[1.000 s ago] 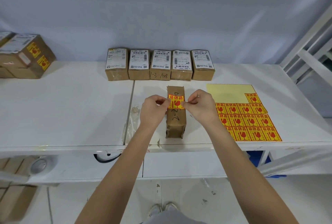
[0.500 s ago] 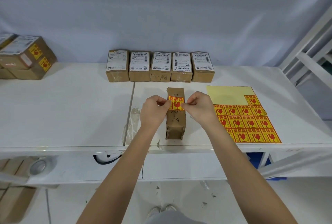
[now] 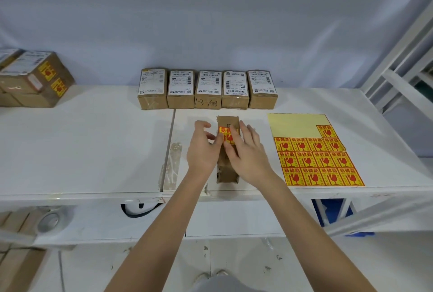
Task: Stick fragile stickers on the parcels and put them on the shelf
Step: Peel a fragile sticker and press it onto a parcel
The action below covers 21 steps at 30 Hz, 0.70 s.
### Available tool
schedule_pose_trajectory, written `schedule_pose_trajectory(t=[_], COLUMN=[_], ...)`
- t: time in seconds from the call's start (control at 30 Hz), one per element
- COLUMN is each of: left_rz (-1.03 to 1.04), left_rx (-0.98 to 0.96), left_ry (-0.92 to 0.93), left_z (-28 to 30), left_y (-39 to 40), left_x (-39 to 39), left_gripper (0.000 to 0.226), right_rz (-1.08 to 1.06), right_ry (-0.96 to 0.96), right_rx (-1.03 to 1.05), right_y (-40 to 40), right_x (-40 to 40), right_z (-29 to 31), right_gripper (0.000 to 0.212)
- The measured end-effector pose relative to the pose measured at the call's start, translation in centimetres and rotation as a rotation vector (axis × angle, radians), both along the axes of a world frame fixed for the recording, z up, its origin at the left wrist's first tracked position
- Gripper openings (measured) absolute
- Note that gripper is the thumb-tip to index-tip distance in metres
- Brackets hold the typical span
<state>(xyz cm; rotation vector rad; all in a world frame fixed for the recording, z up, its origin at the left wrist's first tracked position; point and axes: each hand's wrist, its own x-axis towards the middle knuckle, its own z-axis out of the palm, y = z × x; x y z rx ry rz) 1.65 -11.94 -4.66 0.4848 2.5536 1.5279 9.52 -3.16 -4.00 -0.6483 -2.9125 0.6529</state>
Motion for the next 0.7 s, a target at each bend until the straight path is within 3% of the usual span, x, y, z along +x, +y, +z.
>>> schedule_pose_trajectory(t=[0.13, 0.33, 0.47, 0.57, 0.7], left_rz=[-0.082, -0.271, -0.231, -0.302, -0.329], left_rx=[-0.136, -0.417, -0.580, -0.576, -0.577], left_ry=[0.278, 0.114, 0.249, 0.432, 0.339], left_z=[-0.5, -0.4, -0.2, -0.3, -0.6], left_y=[-0.1, -0.7, -1.0, -1.0, -0.9], left_x=[0.6, 1.0, 1.4, 1.2, 1.1], left_gripper=[0.033, 0.044, 0.048, 0.057, 0.051], right_rz=[0.000, -0.006, -0.014, -0.007, 0.007], right_ry=[-0.070, -0.089, -0.096, -0.075, -0.051], right_rx=[-0.035, -0.107, -0.122, -0.171, -0.209], right_y=[-0.1, 0.0, -0.1, 0.2, 0.2], right_x=[0.1, 0.1, -0.1, 0.1, 0.0], right_z=[0.1, -0.1, -0.3, -0.4, -0.7], right_gripper=[0.057, 0.058, 0.058, 0.057, 0.057])
